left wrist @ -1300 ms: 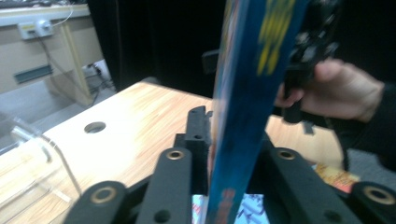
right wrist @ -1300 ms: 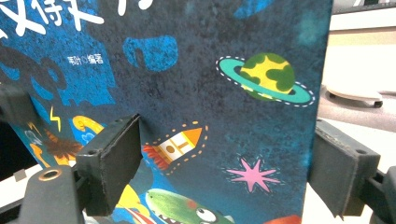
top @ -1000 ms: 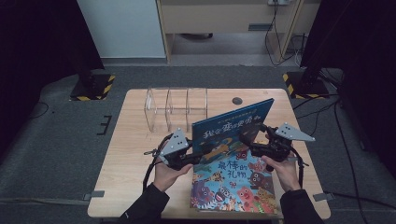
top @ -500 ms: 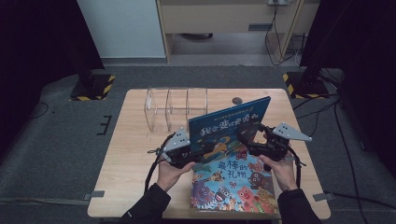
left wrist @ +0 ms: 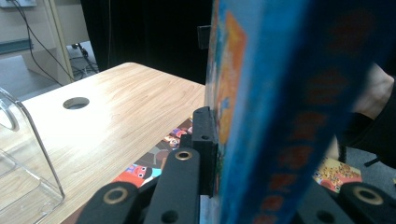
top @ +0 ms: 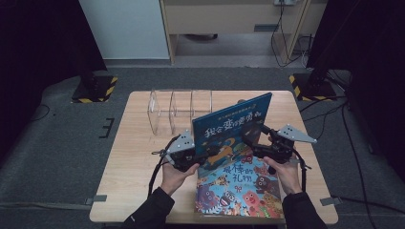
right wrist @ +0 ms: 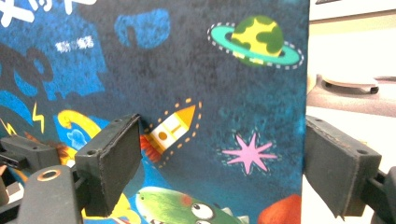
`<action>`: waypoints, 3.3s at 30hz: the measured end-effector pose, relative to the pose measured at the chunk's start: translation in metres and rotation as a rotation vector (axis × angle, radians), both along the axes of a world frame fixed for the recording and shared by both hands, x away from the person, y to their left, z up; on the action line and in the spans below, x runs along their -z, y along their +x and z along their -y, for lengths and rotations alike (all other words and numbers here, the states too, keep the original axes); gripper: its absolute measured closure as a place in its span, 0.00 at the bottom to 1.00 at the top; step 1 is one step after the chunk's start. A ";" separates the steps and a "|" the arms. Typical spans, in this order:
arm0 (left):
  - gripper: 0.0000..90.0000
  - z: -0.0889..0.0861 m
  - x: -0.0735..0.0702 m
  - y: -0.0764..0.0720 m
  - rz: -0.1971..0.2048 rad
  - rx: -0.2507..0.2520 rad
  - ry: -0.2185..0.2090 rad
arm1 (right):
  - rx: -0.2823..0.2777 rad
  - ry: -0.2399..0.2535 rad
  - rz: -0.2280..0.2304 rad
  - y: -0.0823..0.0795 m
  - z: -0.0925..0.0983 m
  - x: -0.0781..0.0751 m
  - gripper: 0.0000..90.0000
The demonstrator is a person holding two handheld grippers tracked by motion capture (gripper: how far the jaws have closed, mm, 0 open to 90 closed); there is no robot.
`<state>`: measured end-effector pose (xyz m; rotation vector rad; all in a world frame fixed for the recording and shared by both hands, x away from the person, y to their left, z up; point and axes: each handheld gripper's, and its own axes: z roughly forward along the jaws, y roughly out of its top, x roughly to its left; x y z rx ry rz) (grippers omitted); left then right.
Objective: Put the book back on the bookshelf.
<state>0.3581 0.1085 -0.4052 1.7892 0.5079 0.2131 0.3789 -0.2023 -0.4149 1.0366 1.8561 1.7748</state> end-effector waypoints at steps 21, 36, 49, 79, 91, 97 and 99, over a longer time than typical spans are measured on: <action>0.92 -0.023 -0.030 -0.008 -0.036 -0.129 -0.036 | -0.016 -0.049 -0.063 0.000 -0.001 0.017 0.21; 0.92 -0.056 -0.053 -0.013 -0.023 -0.220 -0.103 | 0.017 -0.081 -0.072 -0.001 0.010 0.022 0.21; 0.92 -0.078 -0.065 -0.016 -0.007 -0.267 -0.122 | 0.032 -0.097 -0.077 -0.001 0.015 0.024 0.21; 0.92 -0.046 -0.046 -0.014 -0.065 -0.072 -0.072 | -0.032 0.018 -0.039 -0.003 -0.007 0.014 0.21; 0.91 -0.050 -0.045 -0.017 -0.052 -0.079 -0.039 | -0.098 0.043 -0.017 -0.001 -0.026 0.008 0.24; 0.91 -0.048 -0.047 -0.019 -0.037 -0.067 -0.029 | -0.112 0.057 -0.004 0.001 -0.034 0.003 0.25; 0.91 -0.048 -0.047 -0.019 -0.033 -0.064 -0.026 | -0.116 0.054 -0.012 0.001 -0.035 0.004 0.26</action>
